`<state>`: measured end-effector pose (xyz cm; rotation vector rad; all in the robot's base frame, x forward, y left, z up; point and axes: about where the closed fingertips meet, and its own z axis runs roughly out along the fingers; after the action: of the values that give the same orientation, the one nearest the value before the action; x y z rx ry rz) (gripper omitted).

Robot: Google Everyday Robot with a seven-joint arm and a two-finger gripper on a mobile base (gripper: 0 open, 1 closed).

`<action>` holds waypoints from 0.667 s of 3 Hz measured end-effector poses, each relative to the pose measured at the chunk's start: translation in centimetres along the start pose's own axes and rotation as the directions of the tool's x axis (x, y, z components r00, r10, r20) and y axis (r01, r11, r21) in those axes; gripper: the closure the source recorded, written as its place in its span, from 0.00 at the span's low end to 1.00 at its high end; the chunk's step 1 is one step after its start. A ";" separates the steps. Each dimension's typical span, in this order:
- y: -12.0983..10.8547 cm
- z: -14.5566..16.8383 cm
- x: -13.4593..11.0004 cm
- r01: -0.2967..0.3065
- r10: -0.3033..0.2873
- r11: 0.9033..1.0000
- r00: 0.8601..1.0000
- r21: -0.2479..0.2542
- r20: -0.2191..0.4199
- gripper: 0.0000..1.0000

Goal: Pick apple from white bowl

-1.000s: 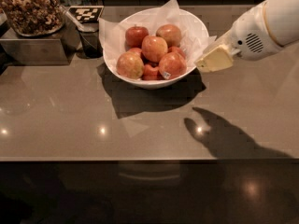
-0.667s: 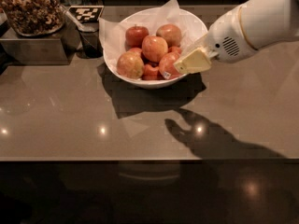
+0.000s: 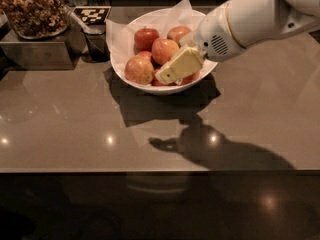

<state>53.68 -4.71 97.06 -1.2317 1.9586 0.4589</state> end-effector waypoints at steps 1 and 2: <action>-0.8 0.5 0.4 0.019 -0.019 1.000 1.000 0.002 -0.021 0.21; -2.3 0.3 1.6 0.033 -0.032 0.999 0.998 0.026 -0.061 0.15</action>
Offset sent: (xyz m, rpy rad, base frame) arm 0.0310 -0.0428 -0.0216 -0.1300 -0.0139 -0.0307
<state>55.47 -6.57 95.82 -1.2721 1.9864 0.3813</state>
